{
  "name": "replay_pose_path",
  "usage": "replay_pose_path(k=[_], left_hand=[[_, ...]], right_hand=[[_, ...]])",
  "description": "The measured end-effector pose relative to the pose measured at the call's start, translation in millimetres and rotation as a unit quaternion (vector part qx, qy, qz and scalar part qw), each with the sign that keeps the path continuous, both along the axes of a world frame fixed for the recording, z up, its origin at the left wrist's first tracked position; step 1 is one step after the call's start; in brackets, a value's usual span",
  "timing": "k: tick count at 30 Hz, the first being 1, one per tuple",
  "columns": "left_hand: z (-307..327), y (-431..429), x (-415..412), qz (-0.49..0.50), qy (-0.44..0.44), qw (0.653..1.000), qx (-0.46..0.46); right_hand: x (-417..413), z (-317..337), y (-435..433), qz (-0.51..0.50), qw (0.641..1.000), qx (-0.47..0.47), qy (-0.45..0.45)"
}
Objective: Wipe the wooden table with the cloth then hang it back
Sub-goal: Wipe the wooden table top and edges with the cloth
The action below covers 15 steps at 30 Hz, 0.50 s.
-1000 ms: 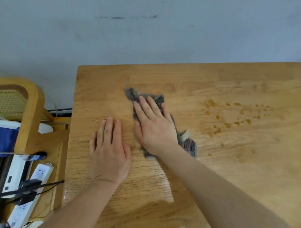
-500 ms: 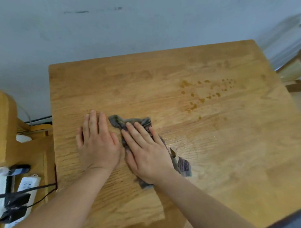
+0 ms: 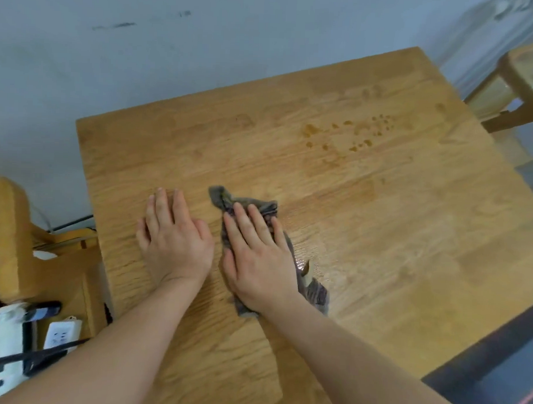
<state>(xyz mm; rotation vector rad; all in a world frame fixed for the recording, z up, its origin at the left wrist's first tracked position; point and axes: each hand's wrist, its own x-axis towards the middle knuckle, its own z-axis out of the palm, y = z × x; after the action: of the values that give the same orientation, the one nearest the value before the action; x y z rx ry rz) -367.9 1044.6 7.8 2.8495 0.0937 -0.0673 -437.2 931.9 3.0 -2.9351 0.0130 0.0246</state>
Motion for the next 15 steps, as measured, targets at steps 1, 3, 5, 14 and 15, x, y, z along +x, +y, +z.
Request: replay_pose_path(k=[1,3,5,14,15], left_hand=[[0,0,-1,-0.005,-0.007,1.000,0.000],[0,3,-1,-0.015,-0.006,1.000,0.007],[0,3,2,-0.023,0.002,1.000,0.017],[2,-8,-1,-0.037,0.035,0.996,0.071],[2,-11,-1,-0.037,0.036,0.996,0.069]], right_hand=[[-2,0,-11,0.032,0.999,0.002,0.000],[-8,1,-57,0.025,1.000,-0.002,0.002],[-13,3,-118,-0.080,0.997,-0.014,0.007],[8,5,-137,-0.183,0.983,0.000,0.009],[4,2,-112,-0.115,0.993,0.005,0.006]])
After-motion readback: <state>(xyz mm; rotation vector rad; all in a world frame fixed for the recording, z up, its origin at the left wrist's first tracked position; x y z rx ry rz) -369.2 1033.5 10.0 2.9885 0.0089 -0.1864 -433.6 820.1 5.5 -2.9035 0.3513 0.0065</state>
